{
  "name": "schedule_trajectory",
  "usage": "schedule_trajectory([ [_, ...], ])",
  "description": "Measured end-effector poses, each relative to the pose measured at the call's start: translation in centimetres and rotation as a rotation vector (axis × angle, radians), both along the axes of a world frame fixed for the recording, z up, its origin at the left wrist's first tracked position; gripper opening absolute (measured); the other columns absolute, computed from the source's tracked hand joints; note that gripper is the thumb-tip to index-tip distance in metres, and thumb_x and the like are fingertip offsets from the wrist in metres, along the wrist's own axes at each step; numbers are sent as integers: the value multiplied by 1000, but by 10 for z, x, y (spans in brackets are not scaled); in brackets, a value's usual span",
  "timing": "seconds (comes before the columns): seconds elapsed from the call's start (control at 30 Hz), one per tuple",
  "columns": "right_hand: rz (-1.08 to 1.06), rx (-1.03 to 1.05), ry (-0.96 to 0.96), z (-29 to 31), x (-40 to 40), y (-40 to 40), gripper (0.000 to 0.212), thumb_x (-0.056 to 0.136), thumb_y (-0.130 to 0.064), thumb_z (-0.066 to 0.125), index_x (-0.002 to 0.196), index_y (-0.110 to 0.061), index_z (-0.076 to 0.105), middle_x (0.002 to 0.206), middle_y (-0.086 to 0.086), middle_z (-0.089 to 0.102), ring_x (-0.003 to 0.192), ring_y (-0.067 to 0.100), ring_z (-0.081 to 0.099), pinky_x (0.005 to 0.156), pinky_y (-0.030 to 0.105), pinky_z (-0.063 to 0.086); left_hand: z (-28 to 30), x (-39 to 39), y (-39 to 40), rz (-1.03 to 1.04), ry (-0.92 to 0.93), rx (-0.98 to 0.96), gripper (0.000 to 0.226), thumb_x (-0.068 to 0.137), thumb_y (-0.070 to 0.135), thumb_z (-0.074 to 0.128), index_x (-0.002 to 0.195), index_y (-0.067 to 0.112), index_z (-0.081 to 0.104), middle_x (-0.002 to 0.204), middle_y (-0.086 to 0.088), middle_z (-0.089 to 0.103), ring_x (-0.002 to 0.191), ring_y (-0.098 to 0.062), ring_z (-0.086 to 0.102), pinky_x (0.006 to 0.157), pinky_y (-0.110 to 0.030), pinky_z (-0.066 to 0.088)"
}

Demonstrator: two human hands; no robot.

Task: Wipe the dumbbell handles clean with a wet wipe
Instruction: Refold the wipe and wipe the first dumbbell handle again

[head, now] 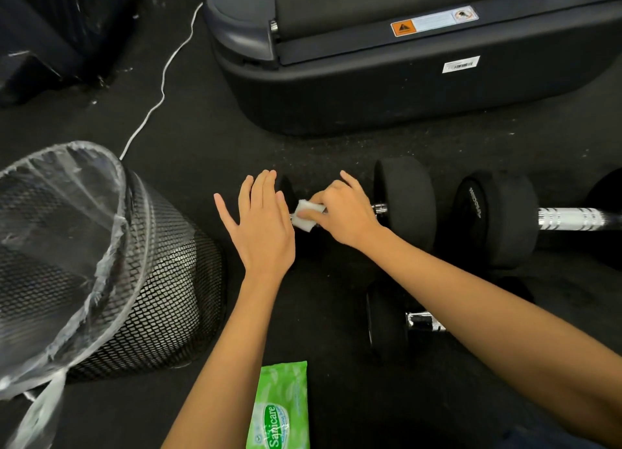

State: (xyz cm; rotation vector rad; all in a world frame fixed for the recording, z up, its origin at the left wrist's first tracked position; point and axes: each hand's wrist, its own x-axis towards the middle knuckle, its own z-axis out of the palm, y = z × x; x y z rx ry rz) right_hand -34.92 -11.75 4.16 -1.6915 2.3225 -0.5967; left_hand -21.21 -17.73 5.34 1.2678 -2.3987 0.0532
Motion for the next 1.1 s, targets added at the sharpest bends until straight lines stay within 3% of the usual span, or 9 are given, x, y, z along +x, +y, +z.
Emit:
schedule_trajectory([
  [0.07,27,8,41,-4,3,6,31,93,-42,58,117,-23,68,101,-2,71,107,16,60,119,37,14,0,-1,0,5,4,2,45,103,33,23,143,24,44,146,9,47,143,-12,32,119,-54,2],
  [0.2,140,8,372,-16,25,11,40,94,-16,55,132,-6,53,116,8,66,113,23,60,121,39,15,0,-2,1,15,7,-19,45,103,32,24,142,23,46,145,8,50,142,-13,34,119,-55,3],
  [0.33,141,40,573,-18,36,14,49,95,-14,50,142,-1,42,123,11,62,117,23,58,120,41,18,0,-1,-1,6,-11,-24,44,103,32,25,142,23,43,144,7,50,142,-14,34,118,-57,0],
  [0.5,116,-19,667,-24,35,22,52,87,-10,64,137,0,52,119,12,68,115,23,62,119,40,18,-1,-1,3,20,-11,-22,44,104,31,25,143,24,43,145,8,49,142,-13,33,119,-56,-1],
  [0.57,139,1,600,-21,36,13,52,88,-10,62,138,0,50,112,9,69,109,21,63,120,40,15,0,-1,3,22,-15,-18,45,103,32,23,143,23,43,146,8,48,143,-13,33,119,-57,0],
  [0.67,174,-12,342,-20,32,5,56,88,-9,63,141,-2,46,120,9,65,117,22,59,121,36,10,1,-1,1,13,-26,-15,47,103,33,21,143,23,43,146,8,48,143,-13,33,119,-57,0],
  [0.77,154,-79,155,-15,20,9,46,86,-5,66,132,-6,57,116,9,69,113,22,62,120,34,15,0,0,1,13,-16,-19,46,103,33,23,142,24,43,145,7,49,142,-14,33,118,-56,-1],
  [0.93,206,-15,111,0,20,-1,19,94,-14,59,111,-12,68,99,4,72,101,19,66,117,32,17,0,-2,2,14,-12,-25,46,103,32,23,142,23,45,145,7,50,142,-14,34,118,-56,-1],
  [1.1,91,-7,-88,-3,9,-1,24,97,-24,57,114,-12,69,104,5,72,100,19,66,118,31,17,0,-1,1,12,-12,-22,45,103,32,25,141,23,45,144,7,50,142,-14,34,118,-56,-2],
])
